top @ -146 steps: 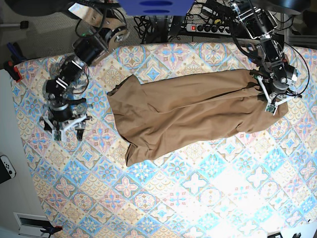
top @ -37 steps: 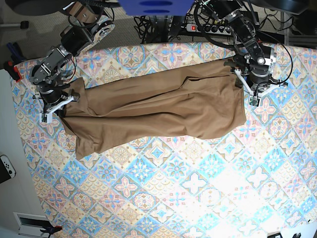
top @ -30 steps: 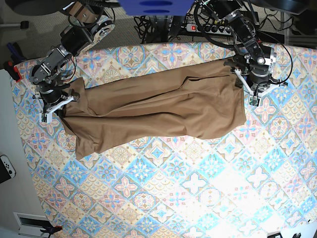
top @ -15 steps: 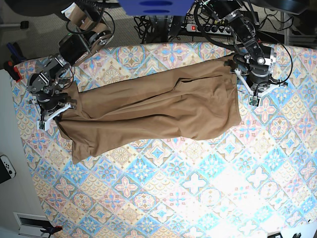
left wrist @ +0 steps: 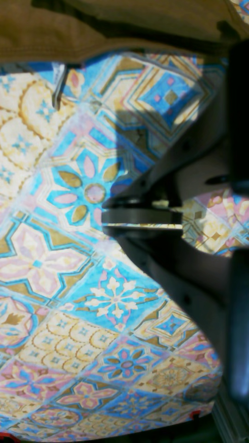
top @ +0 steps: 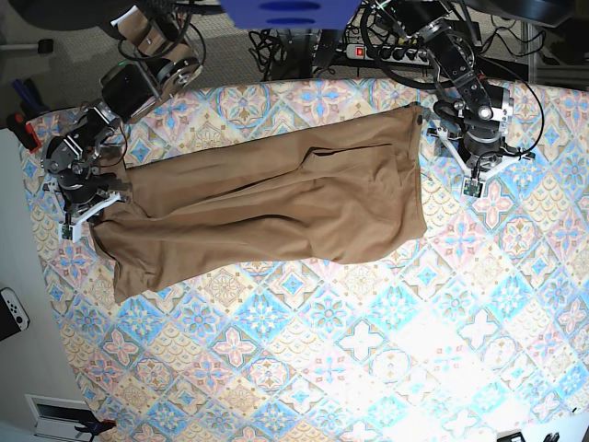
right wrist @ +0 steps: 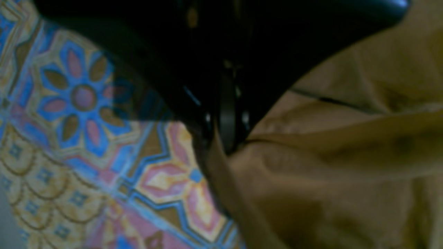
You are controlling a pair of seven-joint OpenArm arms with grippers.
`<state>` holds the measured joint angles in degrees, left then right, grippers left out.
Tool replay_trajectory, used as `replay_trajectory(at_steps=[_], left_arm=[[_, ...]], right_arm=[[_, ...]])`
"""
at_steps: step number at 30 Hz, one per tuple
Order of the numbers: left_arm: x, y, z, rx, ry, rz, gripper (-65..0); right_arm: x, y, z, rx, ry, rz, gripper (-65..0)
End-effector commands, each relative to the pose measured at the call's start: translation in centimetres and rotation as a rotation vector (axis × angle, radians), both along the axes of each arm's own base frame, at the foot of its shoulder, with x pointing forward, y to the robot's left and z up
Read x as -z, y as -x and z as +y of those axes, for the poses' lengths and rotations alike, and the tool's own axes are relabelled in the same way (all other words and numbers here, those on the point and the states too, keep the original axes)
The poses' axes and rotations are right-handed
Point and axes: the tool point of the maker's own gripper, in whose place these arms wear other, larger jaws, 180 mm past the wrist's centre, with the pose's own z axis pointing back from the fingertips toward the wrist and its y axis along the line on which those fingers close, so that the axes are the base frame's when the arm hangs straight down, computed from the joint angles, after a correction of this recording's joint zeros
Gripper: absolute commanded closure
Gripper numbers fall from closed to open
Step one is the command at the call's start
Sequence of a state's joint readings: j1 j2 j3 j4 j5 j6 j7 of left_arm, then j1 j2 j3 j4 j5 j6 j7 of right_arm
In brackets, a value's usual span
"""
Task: Layout the t-shirt on the table in an organized manner, then fold the t-shirt properly
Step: 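Stretch the shirt lengthwise by pulling both grippers apart, then release the shirt end and raise the right gripper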
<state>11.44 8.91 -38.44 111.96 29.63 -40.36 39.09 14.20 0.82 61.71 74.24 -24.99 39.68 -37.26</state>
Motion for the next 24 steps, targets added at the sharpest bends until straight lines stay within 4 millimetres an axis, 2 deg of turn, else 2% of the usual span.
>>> replay_trajectory(at_steps=[1,5,8,12,17,20,22,24], left_arm=[[-0.8,-0.5,0.1,-0.002,-0.008,-0.032,0.0],[-0.8,-0.5,0.1,-0.002,-0.008,-0.032,0.0],[-0.7,-0.5,0.1,-0.002,-0.008,-0.031,0.0],[-0.7,-0.5,0.1,-0.002,-0.008,-0.031,0.0],[-0.8,-0.5,0.0,-0.002,-0.004,-0.033,0.0],[-0.8,-0.5,0.0,-0.002,-0.004,-0.033,0.0],[-0.7,-0.5,0.0,-0.003,-0.003,-0.031,0.0],[-0.3,-0.4,-0.1,-0.001,0.007,-0.024,0.0]], right_arm=[[-2.0,-1.1,-1.0,-0.001,0.032,-0.059,-11.0],[-2.2,-1.2,-1.0,0.0,0.035,-0.064,-24.1],[-3.5,-1.3,-1.6,0.008,0.067,-0.09,-29.1],[-5.8,-1.4,-2.6,0.02,0.125,-0.128,-29.0],[-7.5,-1.4,-3.3,0.03,0.169,-0.158,-29.0],[-10.2,-1.3,-4.1,0.046,0.236,-0.195,-29.0],[-12.8,-1.0,-4.7,0.06,0.297,-0.242,-29.0],[-13.3,0.4,-4.9,0.066,0.338,-0.23,-28.9]])
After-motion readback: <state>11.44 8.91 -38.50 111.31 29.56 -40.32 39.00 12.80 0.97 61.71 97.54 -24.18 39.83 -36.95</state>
